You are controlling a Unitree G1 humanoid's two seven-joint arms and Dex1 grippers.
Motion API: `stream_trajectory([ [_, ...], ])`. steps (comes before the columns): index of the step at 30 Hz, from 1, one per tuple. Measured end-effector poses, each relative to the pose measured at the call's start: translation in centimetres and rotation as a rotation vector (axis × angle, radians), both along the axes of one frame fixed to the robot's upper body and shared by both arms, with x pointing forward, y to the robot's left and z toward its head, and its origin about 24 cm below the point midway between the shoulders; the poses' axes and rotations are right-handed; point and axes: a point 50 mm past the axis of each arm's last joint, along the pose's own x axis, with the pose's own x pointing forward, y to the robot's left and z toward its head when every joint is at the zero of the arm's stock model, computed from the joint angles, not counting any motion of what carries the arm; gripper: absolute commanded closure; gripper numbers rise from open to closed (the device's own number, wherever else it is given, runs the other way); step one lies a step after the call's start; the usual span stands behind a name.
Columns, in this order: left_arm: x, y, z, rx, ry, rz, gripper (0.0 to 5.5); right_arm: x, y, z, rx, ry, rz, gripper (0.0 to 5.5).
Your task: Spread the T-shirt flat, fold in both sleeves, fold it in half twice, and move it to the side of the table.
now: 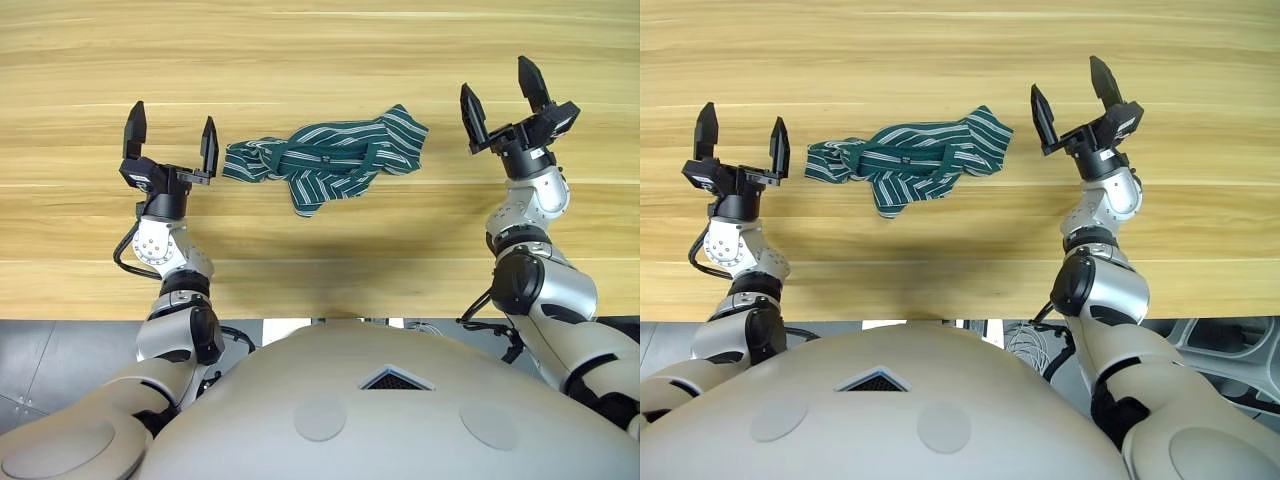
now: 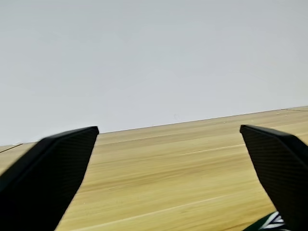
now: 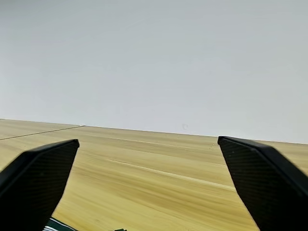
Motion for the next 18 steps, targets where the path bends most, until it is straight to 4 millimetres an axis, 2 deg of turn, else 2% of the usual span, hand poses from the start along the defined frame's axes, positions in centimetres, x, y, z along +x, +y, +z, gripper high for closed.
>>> stream_trajectory([
  [13,0.0,0.0,0.0,0.002,0.002,-0.007,0.12,-0.2,0.5,-0.4,0.006,0.019,0.065,0.10],
  [15,0.0,-0.1,0.0,0.009,0.005,-0.017,0.12,-0.7,1.0,-0.8,-0.037,0.037,0.155,0.10],
  [18,-0.2,0.4,-0.2,0.037,0.039,-0.046,0.12,-2.6,2.3,-2.7,-0.125,0.130,0.369,0.10],
])
